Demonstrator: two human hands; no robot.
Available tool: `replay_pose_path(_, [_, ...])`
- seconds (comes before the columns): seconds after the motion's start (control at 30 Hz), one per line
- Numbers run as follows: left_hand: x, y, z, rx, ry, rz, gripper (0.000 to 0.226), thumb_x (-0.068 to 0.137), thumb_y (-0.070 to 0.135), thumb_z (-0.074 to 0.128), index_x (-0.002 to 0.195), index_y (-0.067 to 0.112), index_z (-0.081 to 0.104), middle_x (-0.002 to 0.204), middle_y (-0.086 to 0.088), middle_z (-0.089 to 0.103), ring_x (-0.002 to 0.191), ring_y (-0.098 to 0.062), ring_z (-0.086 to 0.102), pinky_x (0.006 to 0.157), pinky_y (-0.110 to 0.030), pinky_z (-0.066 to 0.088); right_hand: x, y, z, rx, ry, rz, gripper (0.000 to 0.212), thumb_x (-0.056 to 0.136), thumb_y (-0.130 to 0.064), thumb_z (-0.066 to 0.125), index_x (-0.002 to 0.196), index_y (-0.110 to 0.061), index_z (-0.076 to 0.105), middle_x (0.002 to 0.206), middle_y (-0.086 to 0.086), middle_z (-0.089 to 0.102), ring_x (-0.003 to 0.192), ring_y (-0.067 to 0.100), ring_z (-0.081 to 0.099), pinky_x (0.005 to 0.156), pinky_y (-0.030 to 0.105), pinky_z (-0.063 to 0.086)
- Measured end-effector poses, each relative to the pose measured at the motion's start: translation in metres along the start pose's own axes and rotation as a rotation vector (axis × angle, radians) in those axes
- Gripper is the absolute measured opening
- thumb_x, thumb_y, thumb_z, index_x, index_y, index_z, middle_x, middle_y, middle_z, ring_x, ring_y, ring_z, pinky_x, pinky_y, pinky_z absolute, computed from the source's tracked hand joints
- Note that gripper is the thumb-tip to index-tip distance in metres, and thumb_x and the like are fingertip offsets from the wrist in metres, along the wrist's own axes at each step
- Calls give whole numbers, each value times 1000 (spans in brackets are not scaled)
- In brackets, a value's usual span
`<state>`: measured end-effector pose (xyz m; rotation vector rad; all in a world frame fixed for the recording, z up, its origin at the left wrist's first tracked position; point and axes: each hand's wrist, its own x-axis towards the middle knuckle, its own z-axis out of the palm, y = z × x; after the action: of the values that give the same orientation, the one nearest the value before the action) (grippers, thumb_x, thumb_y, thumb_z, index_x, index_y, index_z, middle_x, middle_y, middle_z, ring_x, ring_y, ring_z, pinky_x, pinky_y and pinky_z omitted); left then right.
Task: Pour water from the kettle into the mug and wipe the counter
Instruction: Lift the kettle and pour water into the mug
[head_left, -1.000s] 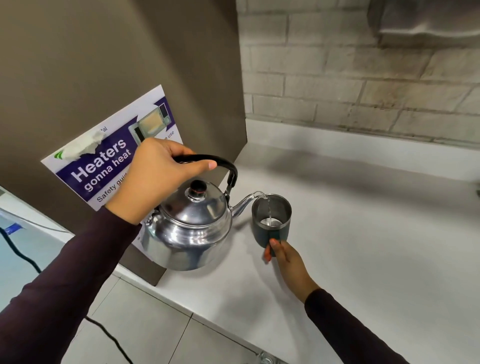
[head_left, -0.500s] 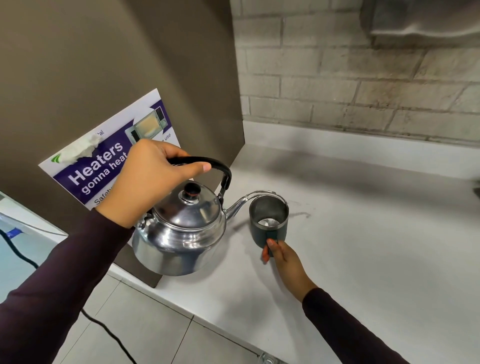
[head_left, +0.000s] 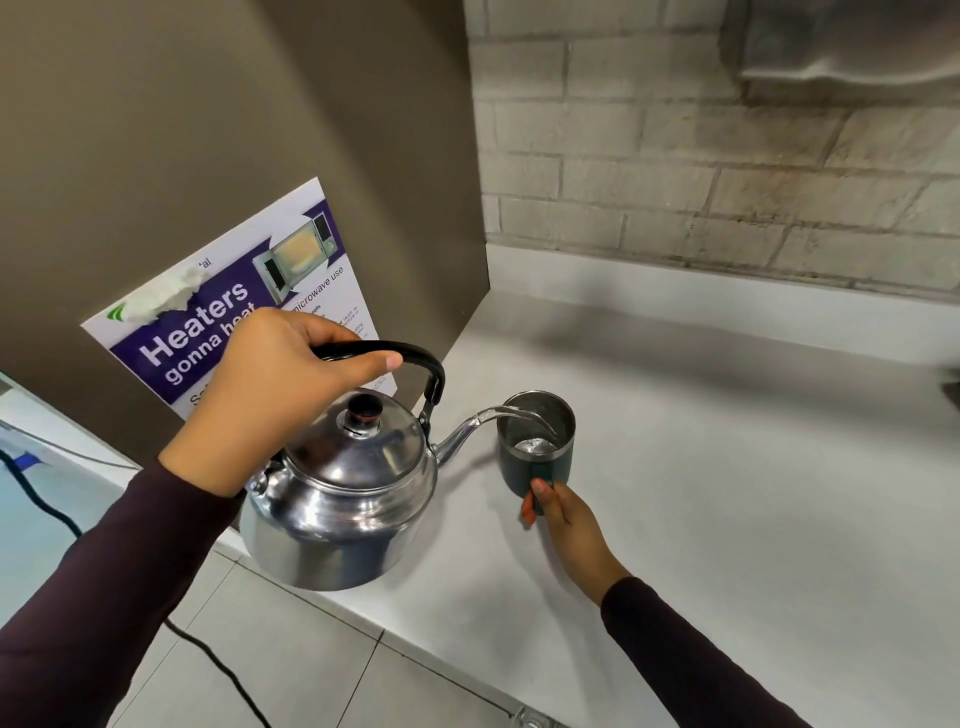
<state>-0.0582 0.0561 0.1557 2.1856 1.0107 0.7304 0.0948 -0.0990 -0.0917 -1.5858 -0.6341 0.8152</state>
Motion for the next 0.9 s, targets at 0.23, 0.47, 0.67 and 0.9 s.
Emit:
replay_pose_path(0.23, [-2,0,0,26,-25,4,16,64,34,82,61,34,66,65,27,68,48,13,58,44,1,39,1,1,1,8,1,2,40,101,-26,34,70,-9,53,74,11,58,73,14,54,68,5,40])
replay_pose_path(0.47, [-3,1,2,43,-30,3,16,66,32,83,62,31,67,42,25,60,35,10,51,38,0,34,1,4,0,-17,-5,-9,40,101,-27,34,69,-12,53,72,6,57,65,-1,52,68,4,40])
replay_pose_path(0.67, [-3,1,1,52,-31,4,17,66,33,82,60,33,66,44,24,62,37,9,52,38,-1,35,1,4,-1,-21,-13,-8,39,101,-28,35,70,-13,53,71,4,57,69,3,53,69,6,40])
replay_pose_path(0.9, [-3,3,1,57,-39,4,18,67,31,82,60,32,66,39,24,58,35,11,50,37,0,33,1,3,-1,-26,-12,-5,39,101,-28,34,72,-11,53,72,4,57,71,7,53,69,5,39])
